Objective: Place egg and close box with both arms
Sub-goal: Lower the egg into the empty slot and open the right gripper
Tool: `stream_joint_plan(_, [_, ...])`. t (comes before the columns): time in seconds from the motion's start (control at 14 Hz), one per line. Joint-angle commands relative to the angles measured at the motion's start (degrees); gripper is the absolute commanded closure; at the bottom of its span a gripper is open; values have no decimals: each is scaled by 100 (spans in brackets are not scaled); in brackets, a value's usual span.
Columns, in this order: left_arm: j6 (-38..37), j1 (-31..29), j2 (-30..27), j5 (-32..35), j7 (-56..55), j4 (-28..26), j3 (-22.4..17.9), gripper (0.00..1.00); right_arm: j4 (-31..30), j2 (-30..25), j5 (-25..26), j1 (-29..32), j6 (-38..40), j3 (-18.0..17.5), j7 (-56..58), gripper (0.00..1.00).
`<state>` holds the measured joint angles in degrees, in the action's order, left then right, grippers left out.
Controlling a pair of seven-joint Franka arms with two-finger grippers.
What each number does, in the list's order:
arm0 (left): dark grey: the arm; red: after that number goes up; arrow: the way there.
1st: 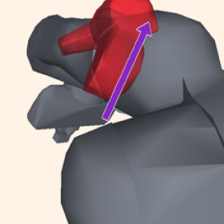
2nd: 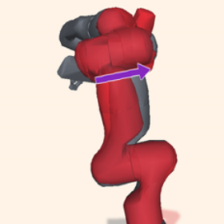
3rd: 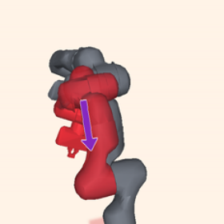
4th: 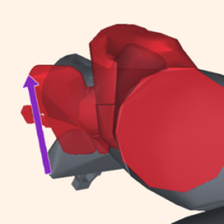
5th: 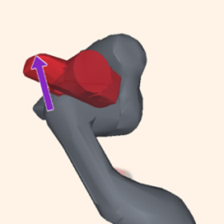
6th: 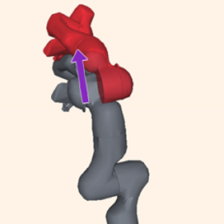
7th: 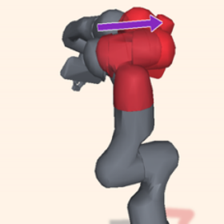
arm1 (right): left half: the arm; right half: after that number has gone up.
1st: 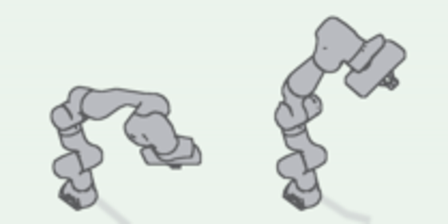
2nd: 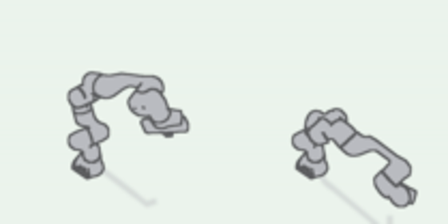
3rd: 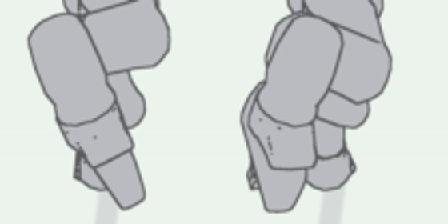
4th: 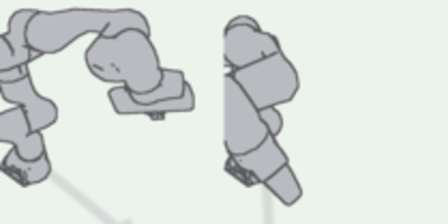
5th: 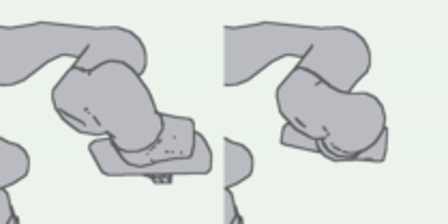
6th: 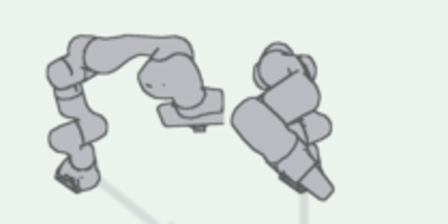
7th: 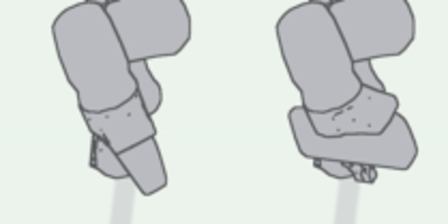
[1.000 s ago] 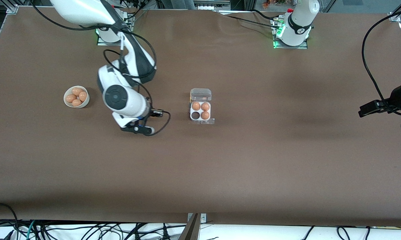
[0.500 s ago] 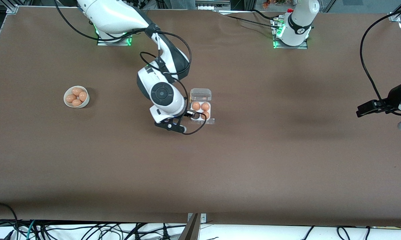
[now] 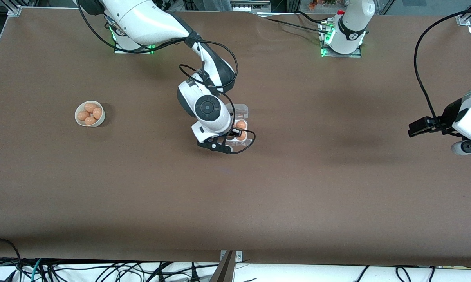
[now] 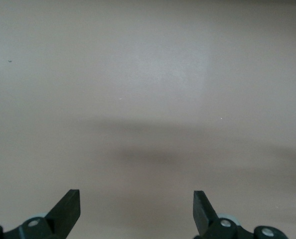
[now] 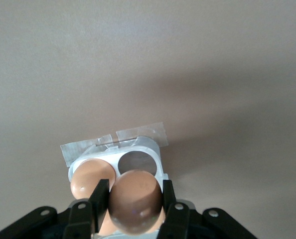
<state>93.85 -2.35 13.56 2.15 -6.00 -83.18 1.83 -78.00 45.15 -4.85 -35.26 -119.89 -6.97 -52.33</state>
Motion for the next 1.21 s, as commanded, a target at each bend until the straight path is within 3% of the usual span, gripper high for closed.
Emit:
stream_joint_plan(0.0, [-86, 42, 51, 155, 11, 126, 1, 0, 207, 152, -69, -95, 9, 11, -94, 81])
stream_joint_plan(0.5, [-104, 147, 103, 146, 11, 100, 1, 0, 180, 257, -77, -174, 18, -15, -93, 77])
stream_joint_plan(0.64, [-104, 183, 112, 146, 2, 109, -7, 0, 180, 266, -77, -174, 27, -7, -93, 57])
stream_joint_plan(0.71, [-104, 183, 112, 155, 2, 126, -7, 0, 180, 275, -69, -174, 27, -7, -93, 15])
stream_joint_plan(0.79, [-104, 183, 112, 155, 11, 127, 1, 0, 189, 266, -51, -174, 27, -7, -76, 0])
stream_joint_plan(1.14, [-278, 411, 112, 41, -7, 74, 28, 0, 207, 205, -51, -104, 36, 11, -32, 0])
